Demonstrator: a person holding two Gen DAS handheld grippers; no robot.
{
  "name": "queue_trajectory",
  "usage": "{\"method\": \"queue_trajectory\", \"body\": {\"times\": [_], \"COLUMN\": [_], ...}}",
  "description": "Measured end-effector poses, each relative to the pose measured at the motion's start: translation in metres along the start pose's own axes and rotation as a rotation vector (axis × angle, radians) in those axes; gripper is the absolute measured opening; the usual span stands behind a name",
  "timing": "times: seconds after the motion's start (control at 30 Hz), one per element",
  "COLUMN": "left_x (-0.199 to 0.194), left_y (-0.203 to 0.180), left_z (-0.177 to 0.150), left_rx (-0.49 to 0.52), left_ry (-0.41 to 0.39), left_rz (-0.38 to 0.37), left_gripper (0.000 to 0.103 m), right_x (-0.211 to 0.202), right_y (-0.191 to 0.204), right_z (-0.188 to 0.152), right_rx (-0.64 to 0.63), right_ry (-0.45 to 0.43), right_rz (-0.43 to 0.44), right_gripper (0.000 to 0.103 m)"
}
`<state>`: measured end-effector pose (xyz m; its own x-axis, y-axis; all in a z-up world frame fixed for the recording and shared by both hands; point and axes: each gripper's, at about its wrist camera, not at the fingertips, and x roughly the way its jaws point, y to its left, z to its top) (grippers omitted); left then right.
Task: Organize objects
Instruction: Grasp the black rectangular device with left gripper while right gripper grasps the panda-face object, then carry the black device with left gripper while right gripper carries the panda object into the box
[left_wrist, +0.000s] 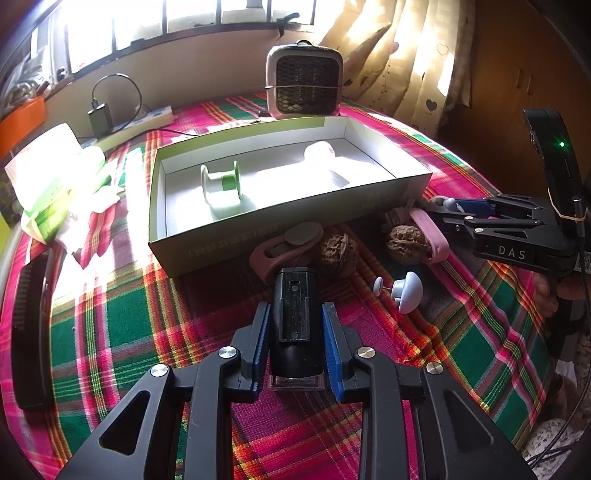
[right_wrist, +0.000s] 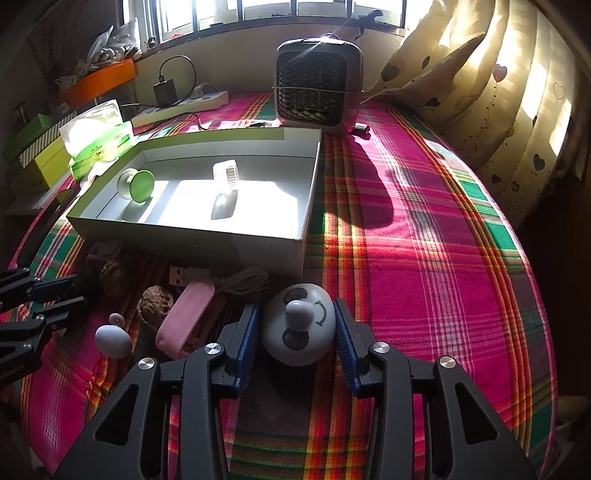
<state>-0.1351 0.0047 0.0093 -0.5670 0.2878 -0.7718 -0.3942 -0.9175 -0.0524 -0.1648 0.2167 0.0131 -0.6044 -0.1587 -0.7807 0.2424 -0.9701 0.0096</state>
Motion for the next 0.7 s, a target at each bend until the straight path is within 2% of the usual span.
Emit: {"method": "queue_trajectory", "body": {"times": [0.7], "left_x": [-0.001], "left_y": [0.0041], "left_z": [0.0003], "left_rx": [-0.022], "left_ry": [-0.001], "left_rz": [0.006], "left_gripper": [0.024], "right_x": [-0.0006], "right_y": [0.0], "right_z": [-0.0009], "right_rx": [0.0], "right_ry": [-0.002], "right_rz": [0.006], "right_gripper": [0.04]}}
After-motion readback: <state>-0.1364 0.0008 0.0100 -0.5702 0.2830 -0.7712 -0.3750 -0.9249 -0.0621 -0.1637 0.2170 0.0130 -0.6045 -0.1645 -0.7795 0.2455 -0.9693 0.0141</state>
